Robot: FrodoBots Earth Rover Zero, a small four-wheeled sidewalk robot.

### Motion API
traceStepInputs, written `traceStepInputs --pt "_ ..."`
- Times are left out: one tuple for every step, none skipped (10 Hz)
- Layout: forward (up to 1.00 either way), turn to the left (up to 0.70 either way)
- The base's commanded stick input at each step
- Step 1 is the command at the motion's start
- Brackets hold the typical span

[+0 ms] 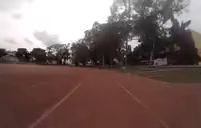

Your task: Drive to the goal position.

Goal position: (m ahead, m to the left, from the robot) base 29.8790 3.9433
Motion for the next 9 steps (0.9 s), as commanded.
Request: traceStepInputs --pt "0.50 0.00" --pt "0.50 0.00" --pt "0.50 0.00" --pt "0.50 0.00" --pt "0.50 0.00" --pt "0.50 0.00" --pt "0.50 0.00" --pt "0.50 0.00" --pt "0.50 0.00"
